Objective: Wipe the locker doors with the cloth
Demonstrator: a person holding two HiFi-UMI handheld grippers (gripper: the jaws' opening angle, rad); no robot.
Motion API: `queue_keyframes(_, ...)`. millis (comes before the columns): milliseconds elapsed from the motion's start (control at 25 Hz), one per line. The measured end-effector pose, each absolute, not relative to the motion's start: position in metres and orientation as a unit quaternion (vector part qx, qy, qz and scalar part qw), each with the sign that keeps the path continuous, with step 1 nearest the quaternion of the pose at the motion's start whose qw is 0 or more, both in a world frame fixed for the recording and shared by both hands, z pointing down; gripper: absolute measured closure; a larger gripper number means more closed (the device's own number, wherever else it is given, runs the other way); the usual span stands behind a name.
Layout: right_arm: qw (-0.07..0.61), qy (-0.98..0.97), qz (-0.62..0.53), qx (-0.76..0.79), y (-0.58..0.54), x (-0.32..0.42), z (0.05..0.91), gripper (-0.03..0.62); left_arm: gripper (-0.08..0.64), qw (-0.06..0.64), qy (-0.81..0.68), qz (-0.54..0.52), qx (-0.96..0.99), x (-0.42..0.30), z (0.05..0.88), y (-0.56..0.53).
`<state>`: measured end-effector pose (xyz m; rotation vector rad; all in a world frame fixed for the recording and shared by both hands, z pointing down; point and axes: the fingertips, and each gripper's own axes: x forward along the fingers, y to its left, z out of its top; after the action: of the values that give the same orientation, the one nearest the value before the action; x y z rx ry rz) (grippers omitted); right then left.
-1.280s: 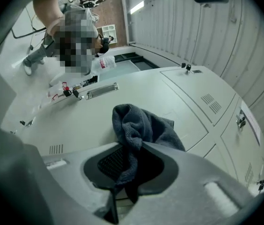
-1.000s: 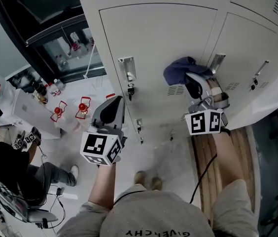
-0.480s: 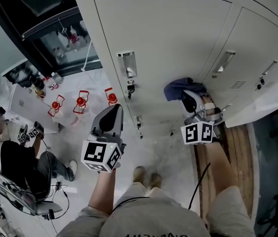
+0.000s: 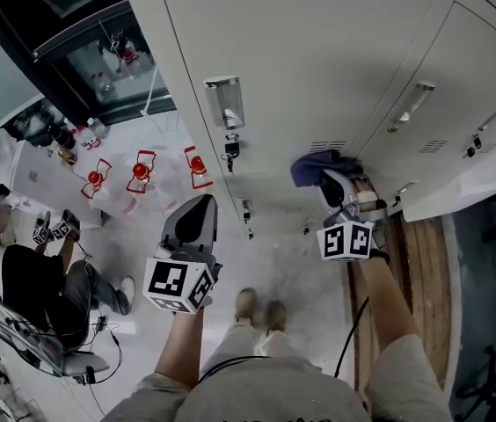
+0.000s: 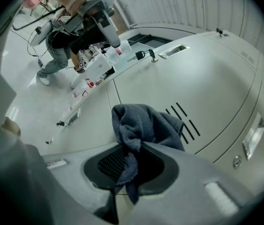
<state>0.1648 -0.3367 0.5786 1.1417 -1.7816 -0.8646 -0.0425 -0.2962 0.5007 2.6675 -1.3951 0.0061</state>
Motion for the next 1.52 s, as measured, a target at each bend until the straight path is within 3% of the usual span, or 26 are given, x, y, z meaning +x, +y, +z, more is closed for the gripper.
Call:
queue_keyframes(360, 0.410, -0.750, -0.275, 0.440, -0.327, 0.154, 0.603, 0.532, 0.561, 0.052, -0.465, 0.011, 0.884, -0.046, 0.500, -0.288)
queue_keyframes(920, 0.137, -0.868, -0.058, 0.474, -0.251, 0.116, 0.521, 0.532, 0.561, 0.022, -0.430, -0.008, 0.903, -0.042, 0.483, -0.270)
queue_keyframes(1160, 0.072, -0.871, -0.018, 0.486, -0.228, 0.110, 0.496, 0.532, 0.561, 0.031, -0.431, -0.035, 0.901, -0.042, 0.471, -0.262)
queue_keyframes(1520, 0.031, -0.861, -0.007, 0.508, -0.213, 0.117, 0.478, 0.532, 0.561, 0.020, -0.433, -0.043, 0.900, -0.041, 0.465, -0.255)
